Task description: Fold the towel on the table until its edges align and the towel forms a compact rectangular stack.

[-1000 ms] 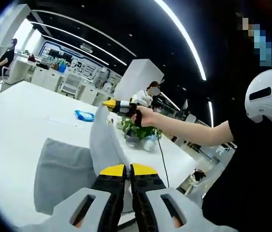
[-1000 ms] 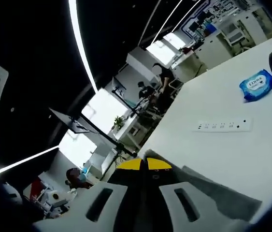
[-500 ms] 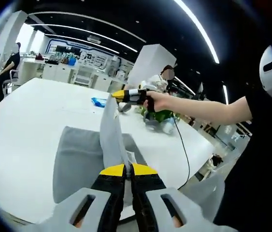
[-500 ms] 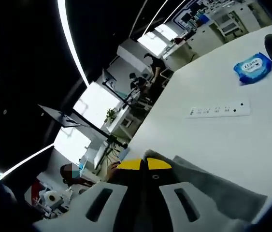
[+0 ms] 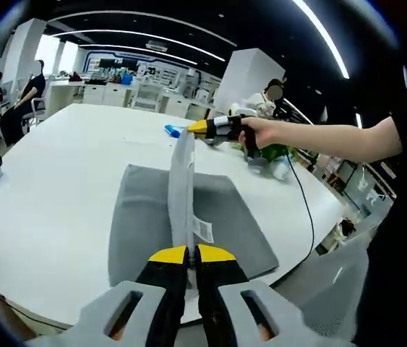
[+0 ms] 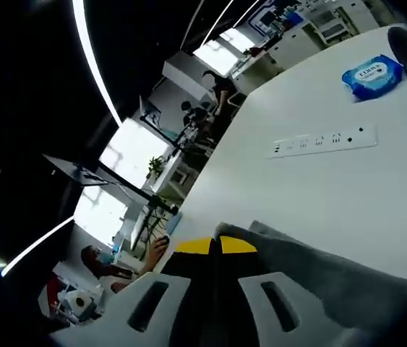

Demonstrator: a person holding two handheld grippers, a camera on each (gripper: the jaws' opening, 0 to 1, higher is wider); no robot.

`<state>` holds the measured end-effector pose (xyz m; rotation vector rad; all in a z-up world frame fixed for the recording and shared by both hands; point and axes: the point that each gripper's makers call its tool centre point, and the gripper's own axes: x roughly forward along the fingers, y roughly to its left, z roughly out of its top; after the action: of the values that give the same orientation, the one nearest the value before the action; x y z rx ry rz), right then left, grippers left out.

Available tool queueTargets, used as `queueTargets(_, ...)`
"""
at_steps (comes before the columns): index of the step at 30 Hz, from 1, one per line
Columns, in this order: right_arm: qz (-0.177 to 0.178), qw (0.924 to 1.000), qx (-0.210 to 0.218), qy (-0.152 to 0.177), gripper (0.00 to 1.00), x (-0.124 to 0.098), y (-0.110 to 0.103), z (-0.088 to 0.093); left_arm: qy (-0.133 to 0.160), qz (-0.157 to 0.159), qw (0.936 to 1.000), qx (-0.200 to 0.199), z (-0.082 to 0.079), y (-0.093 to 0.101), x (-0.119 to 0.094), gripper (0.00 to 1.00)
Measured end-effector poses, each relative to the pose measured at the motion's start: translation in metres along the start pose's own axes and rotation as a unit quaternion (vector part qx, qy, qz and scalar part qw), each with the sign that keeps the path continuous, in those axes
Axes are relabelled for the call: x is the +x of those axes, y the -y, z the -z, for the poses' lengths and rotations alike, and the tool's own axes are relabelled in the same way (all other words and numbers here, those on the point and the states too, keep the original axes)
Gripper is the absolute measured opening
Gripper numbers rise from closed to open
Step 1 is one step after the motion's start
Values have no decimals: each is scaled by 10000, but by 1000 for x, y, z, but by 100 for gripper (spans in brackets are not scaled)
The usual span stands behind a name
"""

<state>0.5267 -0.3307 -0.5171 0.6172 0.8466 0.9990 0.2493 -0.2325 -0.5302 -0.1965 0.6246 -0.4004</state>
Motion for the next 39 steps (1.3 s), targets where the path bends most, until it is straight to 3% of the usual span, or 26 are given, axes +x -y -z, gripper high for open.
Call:
queueTargets(5, 131, 9997, 198, 16, 0, 17, 15, 6, -173, -263, 9995, -50, 13, -27, 9, 4)
queueTargets(10, 73, 9989, 465, 76, 0, 39, 15, 14, -396, -570, 9976, -18, 30, -50, 13, 4)
queueTargets(16, 4, 9974, 704, 128, 0, 73, 16, 19, -357, -685, 9952, -597, 48, -73, 15, 4)
queueTargets(23, -4, 9929, 1173, 218, 0, 98, 26, 29, -457, -806, 9921, -841, 62, -93, 23, 4)
queueTargets(29, 180, 9899, 1393, 191, 0, 111, 39, 36, -711, -898, 9915, -611, 78, -101, 33, 4)
queueTargets(34, 155, 9890, 1451, 232, 0, 122, 40, 39, -806, -1104, 9900, -345, 80, -110, 33, 5)
queueTargets(37, 182, 9900, 1388, 170, 6, 119, 43, 43, -893, -1154, 9893, 44, 80, -114, 27, 12)
queueTargets(39, 235, 9896, 1402, 211, 11, 113, 49, 42, -863, -1181, 9892, 83, 78, -115, 23, 18)
